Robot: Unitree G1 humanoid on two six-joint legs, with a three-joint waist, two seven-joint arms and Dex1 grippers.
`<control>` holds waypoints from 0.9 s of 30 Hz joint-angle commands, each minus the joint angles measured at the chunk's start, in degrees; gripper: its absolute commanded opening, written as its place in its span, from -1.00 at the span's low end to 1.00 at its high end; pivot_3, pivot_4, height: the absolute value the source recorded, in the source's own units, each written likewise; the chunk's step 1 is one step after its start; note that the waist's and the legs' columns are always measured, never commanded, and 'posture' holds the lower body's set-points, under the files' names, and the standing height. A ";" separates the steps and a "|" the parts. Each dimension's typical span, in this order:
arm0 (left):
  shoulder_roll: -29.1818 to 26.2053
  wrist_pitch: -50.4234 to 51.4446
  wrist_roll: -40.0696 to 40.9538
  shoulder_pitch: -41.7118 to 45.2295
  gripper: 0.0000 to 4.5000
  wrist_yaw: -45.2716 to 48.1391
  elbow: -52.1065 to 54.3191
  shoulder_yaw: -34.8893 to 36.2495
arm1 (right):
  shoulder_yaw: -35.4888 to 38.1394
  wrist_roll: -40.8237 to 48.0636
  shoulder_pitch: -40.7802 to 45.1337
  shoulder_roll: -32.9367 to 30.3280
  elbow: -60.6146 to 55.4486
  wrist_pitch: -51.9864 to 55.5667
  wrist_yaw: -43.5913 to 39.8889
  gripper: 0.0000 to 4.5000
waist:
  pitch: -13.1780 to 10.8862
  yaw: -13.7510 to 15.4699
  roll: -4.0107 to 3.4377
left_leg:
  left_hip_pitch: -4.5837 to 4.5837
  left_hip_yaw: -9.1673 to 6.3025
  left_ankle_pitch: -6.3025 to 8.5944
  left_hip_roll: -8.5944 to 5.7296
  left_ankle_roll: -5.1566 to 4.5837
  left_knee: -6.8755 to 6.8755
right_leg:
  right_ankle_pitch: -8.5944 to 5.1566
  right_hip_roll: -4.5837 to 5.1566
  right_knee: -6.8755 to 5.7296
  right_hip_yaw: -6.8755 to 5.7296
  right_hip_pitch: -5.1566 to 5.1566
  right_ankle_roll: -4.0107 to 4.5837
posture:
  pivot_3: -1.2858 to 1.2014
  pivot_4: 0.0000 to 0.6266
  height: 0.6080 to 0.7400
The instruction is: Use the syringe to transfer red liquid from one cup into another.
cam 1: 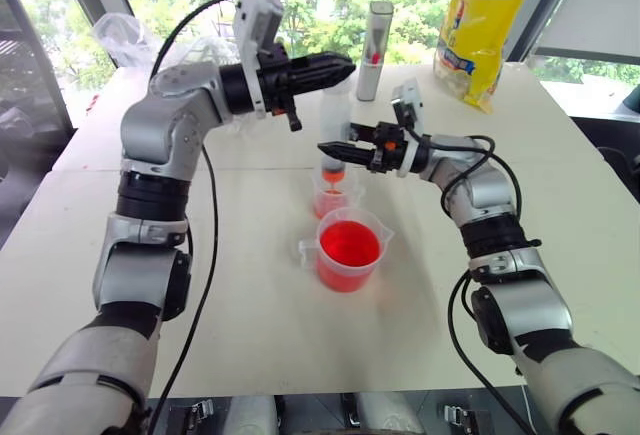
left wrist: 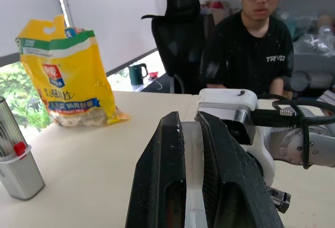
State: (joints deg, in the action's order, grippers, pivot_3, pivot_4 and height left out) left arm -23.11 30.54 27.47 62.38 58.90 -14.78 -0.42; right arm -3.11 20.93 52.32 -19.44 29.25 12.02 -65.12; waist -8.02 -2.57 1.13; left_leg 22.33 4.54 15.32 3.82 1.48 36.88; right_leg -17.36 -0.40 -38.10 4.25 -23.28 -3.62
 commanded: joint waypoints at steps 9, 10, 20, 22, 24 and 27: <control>-0.17 -0.25 -2.60 -2.05 -0.97 -0.11 2.00 -2.49 | 2.54 1.62 1.73 -0.80 -4.77 0.96 0.41 -0.37 | 0.00 -0.01 0.00 | 0.00 0.00 0.00 0.00 0.00 0.00 | 0.00 0.00 0.00 0.00 0.00 0.00 | 0.03 -0.52 1.00; -0.10 -0.30 -2.61 -2.16 -0.97 -0.12 1.95 -2.51 | 2.67 1.71 1.81 -0.87 -4.97 1.12 0.45 -0.37 | 0.00 -0.01 0.00 | 0.00 0.00 0.00 0.00 0.00 0.00 | 0.00 0.00 0.00 0.00 0.00 0.00 | 0.03 -0.52 1.00; 1.12 -1.48 -3.41 -4.24 -0.97 -0.04 1.46 -3.20 | 3.50 2.20 3.06 -1.45 -5.51 1.93 0.73 -0.37 | 0.00 -0.01 0.00 | 0.00 -0.01 0.00 0.00 0.00 0.00 | 0.00 0.00 0.00 0.00 0.01 0.00 | 0.03 -0.52 1.00; 1.14 -1.60 -3.62 -4.62 -0.97 -0.01 1.45 -3.43 | 3.63 2.32 3.25 -1.52 -5.65 2.14 0.76 -0.37 | 0.00 0.00 0.00 | 0.00 0.00 0.00 0.00 0.00 0.00 | 0.00 0.00 0.00 0.01 0.01 0.00 | 0.03 -0.52 1.00; 1.24 -1.87 -3.66 -4.96 -0.97 0.09 1.43 -3.55 | 3.75 2.37 3.43 -1.57 -5.66 2.22 0.77 -0.37 | 0.00 0.01 0.00 | 0.00 0.00 0.00 0.00 0.00 0.00 | 0.00 0.01 0.00 0.01 0.01 0.00 | 0.03 -0.52 1.00; 1.54 -2.32 -4.01 -5.40 -0.97 0.18 1.14 -4.00 | 4.03 2.55 3.76 -1.70 -5.69 2.31 0.85 -0.37 | 0.00 0.02 0.00 | 0.00 0.00 0.00 0.00 0.00 0.00 | 0.00 0.01 0.01 0.01 0.01 0.00 | 0.03 -0.52 1.00</control>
State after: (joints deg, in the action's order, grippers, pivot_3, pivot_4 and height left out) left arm -21.75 27.93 25.26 58.46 58.26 -13.51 -1.50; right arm -3.23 20.90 52.21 -20.02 27.71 14.80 -65.09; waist -8.02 -2.55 1.13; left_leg 22.33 4.54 15.32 3.81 1.48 36.88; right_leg -17.36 -0.40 -38.09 4.26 -23.27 -3.62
